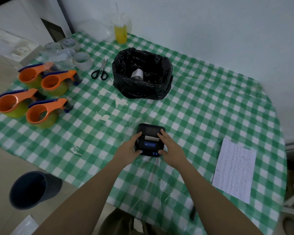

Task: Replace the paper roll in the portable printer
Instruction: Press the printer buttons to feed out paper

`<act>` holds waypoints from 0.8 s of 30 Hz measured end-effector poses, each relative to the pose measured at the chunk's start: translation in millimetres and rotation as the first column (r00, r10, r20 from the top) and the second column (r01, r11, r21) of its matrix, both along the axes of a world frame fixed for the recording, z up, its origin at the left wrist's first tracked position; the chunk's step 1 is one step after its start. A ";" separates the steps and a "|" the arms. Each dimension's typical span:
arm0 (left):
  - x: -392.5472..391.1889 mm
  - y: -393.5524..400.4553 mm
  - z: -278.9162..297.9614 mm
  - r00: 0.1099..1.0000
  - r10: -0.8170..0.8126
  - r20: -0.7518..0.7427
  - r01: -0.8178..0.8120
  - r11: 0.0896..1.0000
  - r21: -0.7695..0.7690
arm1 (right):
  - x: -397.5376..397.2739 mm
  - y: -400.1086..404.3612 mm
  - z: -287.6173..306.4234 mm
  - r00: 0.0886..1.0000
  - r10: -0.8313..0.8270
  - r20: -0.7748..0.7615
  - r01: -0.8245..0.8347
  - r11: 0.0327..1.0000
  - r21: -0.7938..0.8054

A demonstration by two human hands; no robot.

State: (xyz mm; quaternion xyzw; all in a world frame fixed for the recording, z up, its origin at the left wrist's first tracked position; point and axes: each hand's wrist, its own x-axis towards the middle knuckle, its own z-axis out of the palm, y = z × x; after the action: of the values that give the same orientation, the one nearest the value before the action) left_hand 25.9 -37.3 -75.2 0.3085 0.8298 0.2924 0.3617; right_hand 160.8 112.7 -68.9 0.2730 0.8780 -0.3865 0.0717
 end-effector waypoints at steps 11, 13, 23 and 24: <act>-0.2 0.2 -1.3 1.000 -0.002 0.002 0.002 1.000 0.017 | 0.3 -0.1 -0.3 1.000 -0.002 0.009 0.002 1.000 -0.003; -0.7 0.3 -2.1 1.000 -0.001 -0.007 0.002 1.000 0.016 | 0.2 -0.3 -0.2 1.000 -0.002 0.009 0.002 1.000 -0.001; 0.2 0.3 -0.1 1.000 0.008 0.011 -0.008 1.000 0.007 | 0.5 -1.5 -0.5 1.000 -0.006 0.002 0.006 1.000 0.011; 0.2 0.4 0.3 1.000 0.011 0.013 -0.011 1.000 0.001 | 0.6 -1.6 -0.2 1.000 -0.007 0.002 0.007 1.000 0.012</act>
State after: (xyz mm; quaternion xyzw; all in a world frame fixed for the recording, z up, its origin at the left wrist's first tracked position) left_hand 26.1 -36.8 -74.9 0.3024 0.8288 0.2967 0.3654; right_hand 161.4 111.0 -69.2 0.2767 0.8793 -0.3813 0.0696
